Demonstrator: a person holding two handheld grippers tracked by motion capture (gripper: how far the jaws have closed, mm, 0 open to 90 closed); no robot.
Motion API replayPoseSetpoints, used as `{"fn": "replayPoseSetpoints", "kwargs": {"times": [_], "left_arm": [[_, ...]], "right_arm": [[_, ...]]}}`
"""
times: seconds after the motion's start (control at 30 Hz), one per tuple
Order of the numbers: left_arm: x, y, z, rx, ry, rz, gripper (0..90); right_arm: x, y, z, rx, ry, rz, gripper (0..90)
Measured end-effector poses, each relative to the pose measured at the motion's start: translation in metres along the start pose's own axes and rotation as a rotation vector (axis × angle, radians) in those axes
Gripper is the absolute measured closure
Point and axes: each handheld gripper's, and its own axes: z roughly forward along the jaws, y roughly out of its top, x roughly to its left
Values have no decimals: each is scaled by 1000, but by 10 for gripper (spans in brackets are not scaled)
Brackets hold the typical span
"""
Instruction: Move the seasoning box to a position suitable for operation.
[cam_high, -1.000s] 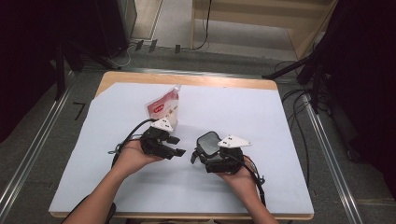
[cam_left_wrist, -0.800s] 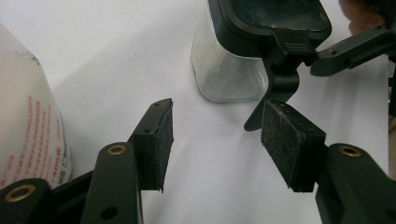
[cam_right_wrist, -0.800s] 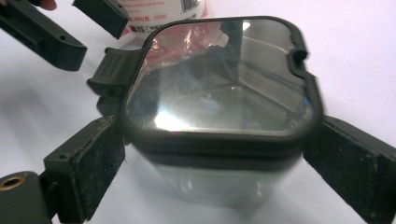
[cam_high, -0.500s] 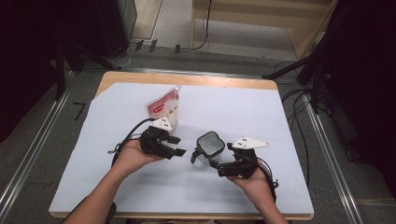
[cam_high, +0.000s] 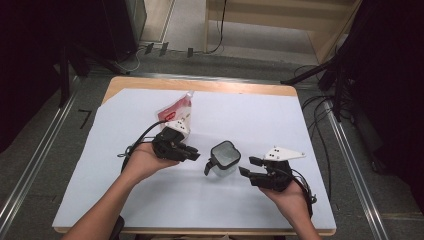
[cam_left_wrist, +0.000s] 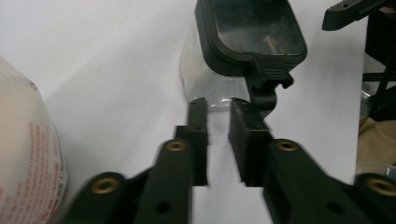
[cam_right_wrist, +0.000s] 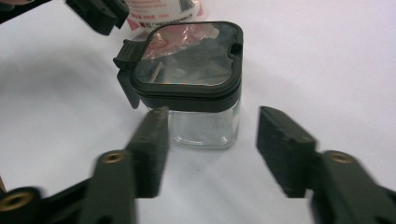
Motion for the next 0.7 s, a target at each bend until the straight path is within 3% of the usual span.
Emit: {"fn": "replayPoseSetpoints", "kwargs": {"times": [0.03,0.17,0.2,0.23,0.27,0.5,0.57,0.6,0.7], "left_arm": [[0,0,0,0,0,0,900],[5,3,6,8,-16,-29,900],[7,3,10,-12,-33,-41,900],[7,3,10,-12,-33,-41,900],[7,4,14,-20,-37,-46,900],[10,1,17,-38,-14,-52,900],[8,-1,20,-30,-19,-31,900],[4,-2,25,-27,-59,-29,900],[-3,-3,29,-10,-54,5,900]], "right_arm": [[0,0,0,0,0,0,521],[-1,-1,2,29,-6,-7,732],[-2,-1,3,39,2,-8,828],[-2,-1,3,39,2,-8,828],[-3,-1,5,47,9,-2,900],[-5,-1,11,64,17,21,900],[-7,0,15,68,28,39,900],[-7,0,16,69,35,56,900],[-8,1,17,73,34,61,900]]}}
